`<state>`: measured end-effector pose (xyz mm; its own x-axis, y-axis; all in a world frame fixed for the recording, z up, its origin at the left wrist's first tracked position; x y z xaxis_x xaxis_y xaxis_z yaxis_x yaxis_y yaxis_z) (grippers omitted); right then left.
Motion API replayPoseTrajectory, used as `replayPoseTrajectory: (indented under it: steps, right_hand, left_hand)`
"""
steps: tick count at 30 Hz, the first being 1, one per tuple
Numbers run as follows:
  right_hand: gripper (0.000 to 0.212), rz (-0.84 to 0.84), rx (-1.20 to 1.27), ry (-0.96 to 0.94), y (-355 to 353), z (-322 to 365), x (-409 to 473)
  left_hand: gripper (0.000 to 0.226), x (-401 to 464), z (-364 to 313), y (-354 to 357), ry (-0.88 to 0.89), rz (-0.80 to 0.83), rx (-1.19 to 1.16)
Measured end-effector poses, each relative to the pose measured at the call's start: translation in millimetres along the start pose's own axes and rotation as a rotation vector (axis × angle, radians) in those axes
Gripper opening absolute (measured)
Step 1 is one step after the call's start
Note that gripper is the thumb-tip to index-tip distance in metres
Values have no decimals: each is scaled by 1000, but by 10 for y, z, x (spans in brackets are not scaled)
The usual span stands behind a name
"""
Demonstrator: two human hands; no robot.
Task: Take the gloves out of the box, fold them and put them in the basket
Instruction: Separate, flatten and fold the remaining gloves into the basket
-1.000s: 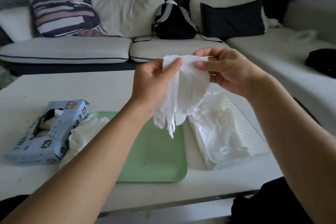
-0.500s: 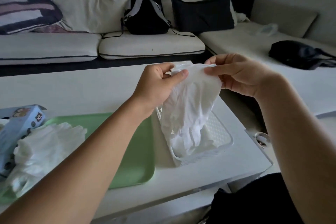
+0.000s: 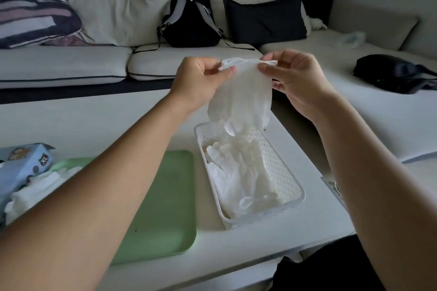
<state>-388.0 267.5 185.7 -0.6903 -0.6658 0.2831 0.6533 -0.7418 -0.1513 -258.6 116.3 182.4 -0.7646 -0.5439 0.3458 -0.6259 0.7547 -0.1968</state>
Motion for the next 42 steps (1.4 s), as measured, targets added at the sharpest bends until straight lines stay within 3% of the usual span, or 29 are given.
replayPoseTrajectory:
  steps: [3,7,10,12,15,20,24,26,29,30,32,34,35,37,38,40,42]
  right_hand:
    - [10,63,-29,24,-18,-131,-55]
    - [19,221,-320,109,104,-653,-368]
    - [25,554,-774,98,340,-988,-763]
    - [25,675,-963,62,444,-1104,-972]
    - [24,717,-1064,27,567,-1162,-1121]
    - [26,863,-1163,97,647,-1188,-1303]
    - [13,1038,-1149,262,607,-1238,-1469]
    - [13,966,-1122,253,607,-1230,-1347]
    - [18,688,-1099,69,657,-1074,-968]
    - [16,663,-1093,27,720,-1032,-918]
    - [32,731,-1156,51,840,-1180,-851]
    - [19,755,-1196,134,874,-1354,-782]
    - [37,733,-1201,157,847,-1414,-712]
    - [107,663,-1171,157,794,-1456,-575]
    - [121,626,-1135,141,774,-1423,-538]
    - [108,613,-1071,77,819,-1336,-534]
    - [67,695,-1130,58,890,-1327,-660]
  left_hand:
    - [34,-107,93,67,33,49,55]
    - [49,-547,686,273,-20,215,192]
    - [19,-980,1046,487,-85,390,426]
    - [8,-1220,1112,662,-57,513,647]
    - [8,-1356,1039,848,-16,614,763]
    - [26,-1433,932,1024,-5,768,898]
    - [15,-1576,1004,1121,-108,924,893]
    - [7,-1582,1029,1114,-195,970,876]
    - [26,-1366,978,1049,-279,840,795]
    - [27,-1281,956,1029,-266,764,789]
    - [31,-1175,908,1026,-160,662,900]
    - [23,-1208,950,1086,-115,669,1002]
    - [13,-1251,992,1122,-117,698,1043]
    - [5,-1344,1067,1193,-134,757,1130]
    - [10,-1384,1098,1227,-142,783,1173]
    - [14,-1383,1128,1241,-122,766,1267]
    - [31,-1326,1162,1221,-66,737,1406]
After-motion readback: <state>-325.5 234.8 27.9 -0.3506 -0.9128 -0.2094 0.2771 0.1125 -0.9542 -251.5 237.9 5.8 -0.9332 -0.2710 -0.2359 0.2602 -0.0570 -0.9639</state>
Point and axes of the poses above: each hand's wrist, its own x-axis towards the middle knuckle, its own y-axis out of the palm, z = x × y, the point moved 10 cm from there along x, towards the middle knuckle, and after that the axes turned 6 degrees about -x, right-handed, at the moved point
